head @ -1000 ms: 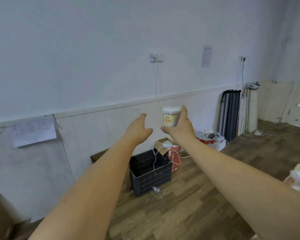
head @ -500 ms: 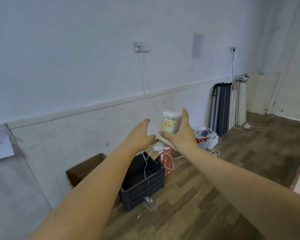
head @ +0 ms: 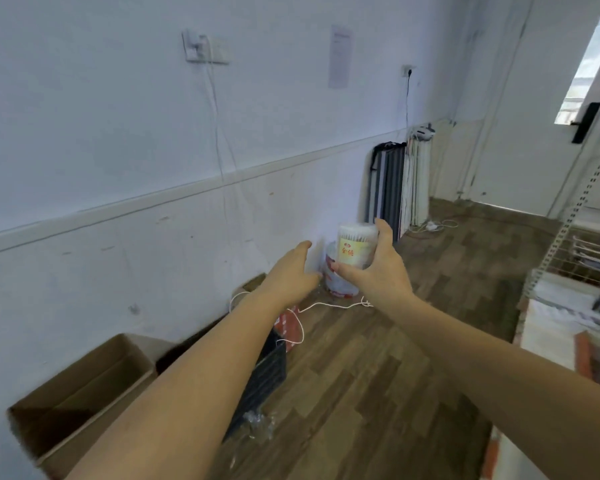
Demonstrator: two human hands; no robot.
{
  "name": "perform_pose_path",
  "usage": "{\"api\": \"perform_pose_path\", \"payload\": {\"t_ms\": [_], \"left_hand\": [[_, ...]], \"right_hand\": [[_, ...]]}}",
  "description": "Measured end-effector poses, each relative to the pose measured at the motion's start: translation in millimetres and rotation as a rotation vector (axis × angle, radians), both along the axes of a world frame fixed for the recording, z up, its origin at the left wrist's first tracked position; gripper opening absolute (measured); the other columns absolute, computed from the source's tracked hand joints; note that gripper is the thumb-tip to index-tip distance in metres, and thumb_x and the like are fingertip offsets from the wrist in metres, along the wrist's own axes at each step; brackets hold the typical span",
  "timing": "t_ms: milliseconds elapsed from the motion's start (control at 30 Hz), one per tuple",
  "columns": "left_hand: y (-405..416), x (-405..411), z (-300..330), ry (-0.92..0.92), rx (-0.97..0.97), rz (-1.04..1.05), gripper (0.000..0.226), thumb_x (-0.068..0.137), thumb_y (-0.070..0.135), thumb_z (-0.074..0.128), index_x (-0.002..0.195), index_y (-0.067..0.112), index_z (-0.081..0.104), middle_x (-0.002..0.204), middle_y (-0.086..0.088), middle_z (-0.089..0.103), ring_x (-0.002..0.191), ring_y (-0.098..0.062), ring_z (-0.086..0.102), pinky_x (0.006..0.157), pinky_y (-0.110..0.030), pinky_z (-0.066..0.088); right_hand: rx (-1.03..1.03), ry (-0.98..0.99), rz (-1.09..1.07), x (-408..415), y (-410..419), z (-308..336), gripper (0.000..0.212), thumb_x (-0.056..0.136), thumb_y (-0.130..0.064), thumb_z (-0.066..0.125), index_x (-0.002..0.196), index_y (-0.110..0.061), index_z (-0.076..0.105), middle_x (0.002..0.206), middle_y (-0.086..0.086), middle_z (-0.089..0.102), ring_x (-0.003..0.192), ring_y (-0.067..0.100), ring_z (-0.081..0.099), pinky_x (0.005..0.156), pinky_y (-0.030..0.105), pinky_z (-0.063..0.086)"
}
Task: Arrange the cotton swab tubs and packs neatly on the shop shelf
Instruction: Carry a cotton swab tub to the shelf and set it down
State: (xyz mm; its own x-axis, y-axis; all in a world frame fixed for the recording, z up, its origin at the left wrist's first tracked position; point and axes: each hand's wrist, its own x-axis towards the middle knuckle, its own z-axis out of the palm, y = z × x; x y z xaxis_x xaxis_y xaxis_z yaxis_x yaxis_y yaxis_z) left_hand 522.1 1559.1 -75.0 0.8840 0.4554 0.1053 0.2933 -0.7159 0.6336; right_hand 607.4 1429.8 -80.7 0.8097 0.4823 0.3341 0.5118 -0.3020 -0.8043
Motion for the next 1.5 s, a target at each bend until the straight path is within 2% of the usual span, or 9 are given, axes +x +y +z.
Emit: {"api": "perform_pose_path", "payload": {"t_ms": [133,300,600,833,967,1100,1233,1400,1500], "left_hand": [[36.6,60.3,-9.1,-0.008,-0.008,-0.093,0.053,0.09,0.014,0.055,0.139,0.013,0.033,0.134,-0.008,0.048,0.115,-0.019,0.049,0.083,-0.022,0.036],[63.5,143.7,-18.2,-0.009,-0.067,-0.221,0.051,0.091,0.016,0.057,0.137,0.018,0.036,0.128,-0.006,0.053,0.094,-0.011,0.047,0.079,-0.021,0.04],[35.9,274.6,-46.8,0.073,-0.207,-0.494,0.064,0.089,0.021,0.06,0.144,0.019,0.028,0.136,-0.01,0.046,0.121,-0.029,0.049,0.099,-0.046,0.044],[-27.4,386.7,-60.0,0.052,-0.122,-0.695,0.064,0.089,0.029,0.058,0.144,0.017,0.027,0.136,-0.01,0.046,0.122,-0.023,0.047,0.094,-0.032,0.043],[-71.9,442.7,-59.0,0.053,-0.13,-0.792,0.067,0.09,0.03,0.059,0.146,0.016,0.025,0.142,-0.009,0.042,0.127,-0.023,0.044,0.08,-0.018,0.044],[-113.9,482.3,-55.1,0.064,-0.168,-0.892,0.063,0.091,0.027,0.059,0.144,0.017,0.027,0.142,-0.006,0.043,0.128,-0.021,0.042,0.097,-0.03,0.038],[-150.6,517.6,-57.7,0.1,-0.159,-1.011,0.061,0.092,0.025,0.056,0.145,0.019,0.025,0.142,-0.008,0.042,0.126,-0.022,0.044,0.096,-0.03,0.04],[-200.1,568.5,-63.3,0.163,-0.103,-1.137,0.061,0.092,0.028,0.056,0.144,0.021,0.026,0.138,-0.007,0.044,0.122,-0.024,0.047,0.097,-0.035,0.044],[-226.7,599.9,-65.4,0.148,-0.069,-1.236,0.062,0.091,0.028,0.058,0.144,0.021,0.027,0.138,-0.008,0.044,0.121,-0.025,0.047,0.098,-0.035,0.044]], "right_hand": [[0.001,-0.007,-0.105,49.5,30.2,-10.9,0.1,0.071,-0.036,0.078,0.144,-0.029,0.01,0.12,-0.003,0.051,0.105,0.016,0.056,0.09,0.039,0.05],[0.057,0.013,-0.253,107.6,47.3,-19.6,0.097,0.069,-0.037,0.079,0.142,-0.028,0.016,0.124,0.001,0.054,0.107,0.019,0.058,0.088,0.04,0.052],[0.018,0.056,-0.54,193.0,14.5,-34.9,0.103,0.071,-0.036,0.077,0.146,-0.027,0.008,0.136,-0.003,0.042,0.117,0.01,0.046,0.097,0.033,0.043],[-0.059,0.048,-0.695,269.5,-42.6,-53.7,0.103,0.068,-0.044,0.077,0.144,-0.034,0.007,0.143,-0.001,0.04,0.126,0.02,0.045,0.098,0.046,0.046],[-0.036,0.041,-0.79,305.0,-82.7,-55.3,0.1,0.073,-0.038,0.076,0.145,-0.028,0.008,0.143,0.0,0.039,0.126,0.017,0.044,0.097,0.029,0.042],[-0.03,0.053,-0.873,327.6,-122.5,-55.3,0.101,0.072,-0.041,0.075,0.145,-0.03,0.006,0.141,0.001,0.041,0.124,0.018,0.047,0.095,0.032,0.045],[-0.014,0.07,-0.989,344.4,-155.7,-52.2,0.103,0.071,-0.04,0.076,0.144,-0.035,0.004,0.144,-0.002,0.037,0.128,0.019,0.043,0.1,0.046,0.045],[0.05,0.09,-1.111,365.1,-187.5,-50.1,0.098,0.073,-0.028,0.077,0.145,-0.03,0.011,0.143,-0.001,0.039,0.128,0.019,0.044,0.101,0.042,0.045],[0.059,0.078,-1.208,381.9,-203.2,-51.0,0.092,0.072,-0.028,0.078,0.141,-0.029,0.018,0.137,-0.002,0.045,0.122,0.017,0.049,0.093,0.028,0.047]]}}
